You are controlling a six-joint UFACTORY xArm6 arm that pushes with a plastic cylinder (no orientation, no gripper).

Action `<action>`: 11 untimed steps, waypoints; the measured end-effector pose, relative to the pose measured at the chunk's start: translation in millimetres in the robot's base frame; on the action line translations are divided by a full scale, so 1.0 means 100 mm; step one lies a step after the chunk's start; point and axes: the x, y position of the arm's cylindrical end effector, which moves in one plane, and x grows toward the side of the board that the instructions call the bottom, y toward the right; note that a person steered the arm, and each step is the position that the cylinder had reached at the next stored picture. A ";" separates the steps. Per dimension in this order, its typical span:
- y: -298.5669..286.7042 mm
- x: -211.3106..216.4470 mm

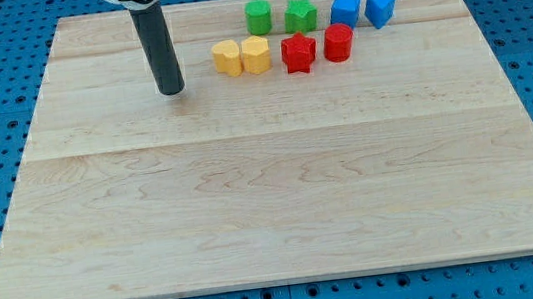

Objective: Push the green circle towards the top left

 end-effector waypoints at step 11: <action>0.75 -0.96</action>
